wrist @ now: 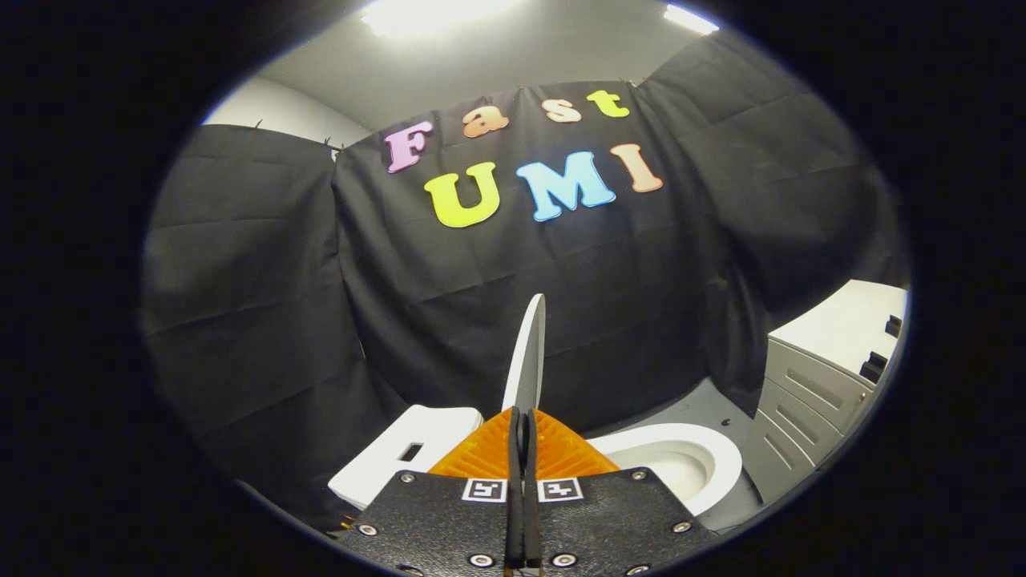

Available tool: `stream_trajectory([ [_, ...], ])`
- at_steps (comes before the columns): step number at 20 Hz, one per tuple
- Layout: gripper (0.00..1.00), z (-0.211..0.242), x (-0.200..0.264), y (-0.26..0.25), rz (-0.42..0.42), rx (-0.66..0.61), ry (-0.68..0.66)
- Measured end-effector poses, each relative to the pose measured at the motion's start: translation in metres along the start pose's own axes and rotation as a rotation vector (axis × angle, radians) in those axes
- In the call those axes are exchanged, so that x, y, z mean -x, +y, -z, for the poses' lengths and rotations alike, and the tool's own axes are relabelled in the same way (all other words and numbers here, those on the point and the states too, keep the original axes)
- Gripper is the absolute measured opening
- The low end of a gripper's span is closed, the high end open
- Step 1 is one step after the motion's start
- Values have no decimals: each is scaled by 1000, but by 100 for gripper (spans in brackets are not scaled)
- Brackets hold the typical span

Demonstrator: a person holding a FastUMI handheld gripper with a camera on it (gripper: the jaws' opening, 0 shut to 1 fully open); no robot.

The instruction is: Open the toilet lid.

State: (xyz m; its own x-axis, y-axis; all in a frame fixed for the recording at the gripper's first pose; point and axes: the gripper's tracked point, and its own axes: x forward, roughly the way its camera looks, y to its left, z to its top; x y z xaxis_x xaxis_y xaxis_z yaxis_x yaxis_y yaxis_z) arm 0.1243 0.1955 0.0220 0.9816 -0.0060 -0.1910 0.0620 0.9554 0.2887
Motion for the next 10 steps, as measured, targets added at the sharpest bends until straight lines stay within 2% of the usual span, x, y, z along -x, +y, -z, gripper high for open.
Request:
stream_trajectory([
  [6, 0, 1, -6, 50, -67, 62, -20],
  [10, 0, 4, -7, 71, -79, 96, -25],
])
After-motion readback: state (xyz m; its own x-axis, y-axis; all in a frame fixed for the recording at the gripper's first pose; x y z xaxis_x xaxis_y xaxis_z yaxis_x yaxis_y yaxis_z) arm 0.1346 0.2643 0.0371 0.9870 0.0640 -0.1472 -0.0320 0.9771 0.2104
